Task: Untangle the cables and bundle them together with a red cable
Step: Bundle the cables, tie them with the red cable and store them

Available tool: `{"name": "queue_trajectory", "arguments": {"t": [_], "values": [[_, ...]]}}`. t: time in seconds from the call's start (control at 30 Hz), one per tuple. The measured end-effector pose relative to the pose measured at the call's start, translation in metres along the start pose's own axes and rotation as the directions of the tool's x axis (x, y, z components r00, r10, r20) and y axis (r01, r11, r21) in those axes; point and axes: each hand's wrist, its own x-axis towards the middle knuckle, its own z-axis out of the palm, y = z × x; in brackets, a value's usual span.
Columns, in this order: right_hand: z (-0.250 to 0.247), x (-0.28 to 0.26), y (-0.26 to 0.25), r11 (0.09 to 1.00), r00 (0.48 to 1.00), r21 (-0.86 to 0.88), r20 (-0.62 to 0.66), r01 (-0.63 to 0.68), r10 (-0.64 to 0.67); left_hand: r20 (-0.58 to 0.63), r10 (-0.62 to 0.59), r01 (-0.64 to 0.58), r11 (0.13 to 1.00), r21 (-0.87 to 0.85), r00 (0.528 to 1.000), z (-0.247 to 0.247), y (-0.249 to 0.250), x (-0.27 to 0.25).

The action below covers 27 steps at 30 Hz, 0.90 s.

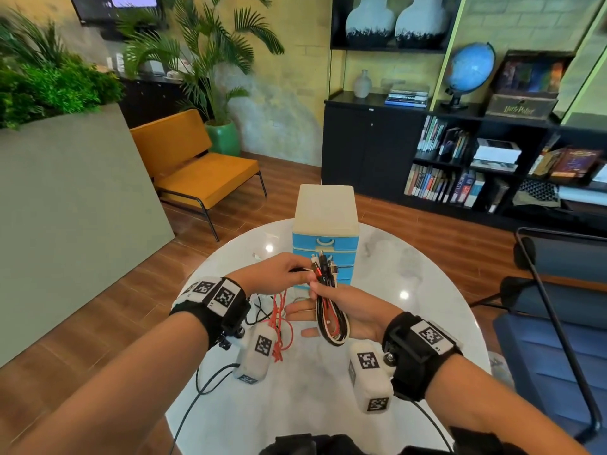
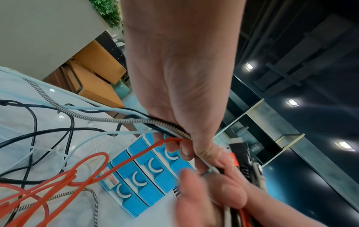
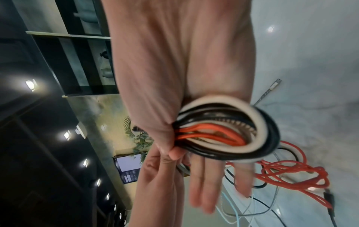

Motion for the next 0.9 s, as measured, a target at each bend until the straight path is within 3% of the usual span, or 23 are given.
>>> {"name": "queue_trajectory", "arguments": {"t": [0.13, 0.23, 0.33, 0.43, 0.53, 0.7, 0.77, 0.9], "values": [[-0.001, 0.005, 0.000, 0.999, 0.995, -0.005, -0.083, 0.052, -0.053, -0.028, -0.001, 0.002, 0.999, 0.033, 1.000, -0.002, 0.004, -0.001], [-0.007, 0.009, -0.004, 0.980, 0.985, -0.186, -0.136, 0.077, -0.103, -0.010, -0.079, 0.079, 0.997, -0.015, 0.997, -0.004, 0.005, -0.003], [-0.010, 0.010, -0.014, 0.934, 0.972, -0.349, -0.184, 0.077, -0.149, 0.053, -0.182, 0.188, 0.968, -0.166, 0.982, -0.004, 0.006, -0.005], [-0.019, 0.011, -0.025, 0.910, 0.950, -0.406, -0.242, 0.086, -0.198, 0.201, -0.241, 0.308, 0.839, -0.448, 0.950, -0.006, 0.011, -0.012], [-0.031, 0.010, -0.034, 0.903, 0.916, -0.409, -0.297, 0.131, -0.268, 0.336, -0.189, 0.373, 0.660, -0.652, 0.923, -0.006, 0.012, -0.018], [-0.030, 0.018, -0.043, 0.900, 0.864, -0.409, -0.386, 0.153, -0.322, 0.357, -0.125, 0.374, 0.433, -0.820, 0.926, -0.002, 0.019, -0.018], [-0.030, 0.021, -0.044, 0.900, 0.844, -0.407, -0.416, 0.159, -0.337, 0.357, -0.098, 0.366, 0.388, -0.846, 0.929, 0.000, 0.021, -0.018], [-0.027, 0.031, -0.042, 0.898, 0.793, -0.423, -0.503, 0.121, -0.343, 0.367, -0.078, 0.368, 0.389, -0.845, 0.927, 0.004, 0.025, -0.019]]}}
